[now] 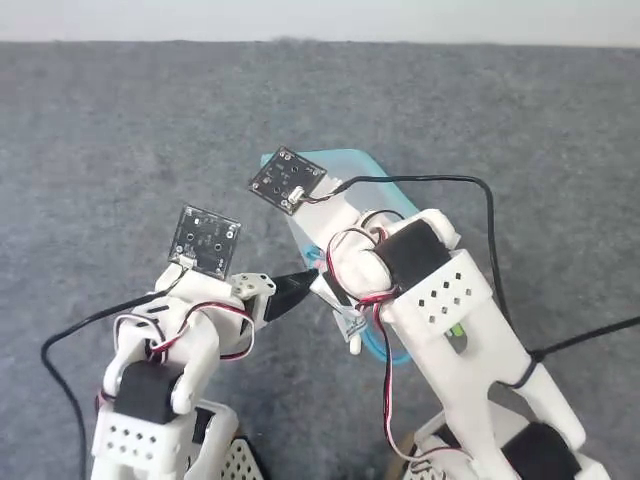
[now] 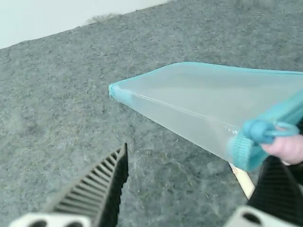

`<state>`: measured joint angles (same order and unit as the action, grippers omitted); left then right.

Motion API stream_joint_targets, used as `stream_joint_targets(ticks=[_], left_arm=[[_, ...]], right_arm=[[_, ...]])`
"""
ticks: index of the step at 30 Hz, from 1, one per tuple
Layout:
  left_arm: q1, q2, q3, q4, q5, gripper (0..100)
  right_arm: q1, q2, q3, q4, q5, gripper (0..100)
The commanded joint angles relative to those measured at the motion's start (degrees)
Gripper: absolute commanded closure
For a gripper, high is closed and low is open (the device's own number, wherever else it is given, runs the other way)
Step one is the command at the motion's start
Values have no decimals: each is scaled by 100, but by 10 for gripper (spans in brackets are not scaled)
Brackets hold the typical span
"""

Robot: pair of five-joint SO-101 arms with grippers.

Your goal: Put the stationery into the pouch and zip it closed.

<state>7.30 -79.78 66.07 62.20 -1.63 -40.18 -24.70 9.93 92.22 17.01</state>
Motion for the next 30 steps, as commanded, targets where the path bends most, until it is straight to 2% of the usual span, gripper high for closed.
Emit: stream_joint_targets(ticks=[1, 8, 13, 16, 26, 30], left_arm=[[-18, -18, 180, -501, 123, 611], [-18, -9, 303, -651, 141, 611], [-123, -9, 409, -853, 149, 627], [-387, -9, 453, -993, 149, 628], [-1037, -9, 470, -1204, 158, 628], [-1134, -9, 470, -1213, 158, 628]], right_arm=[[-31, -101, -325, 57, -35, 991], [-40, -101, -844, 505, 141, 991], [-426, -101, -1538, 1077, 167, 991], [-602, -84, -1407, 1068, 176, 991], [-558, -101, -993, 1086, 563, 991], [-180, -101, -668, 1059, 712, 991]])
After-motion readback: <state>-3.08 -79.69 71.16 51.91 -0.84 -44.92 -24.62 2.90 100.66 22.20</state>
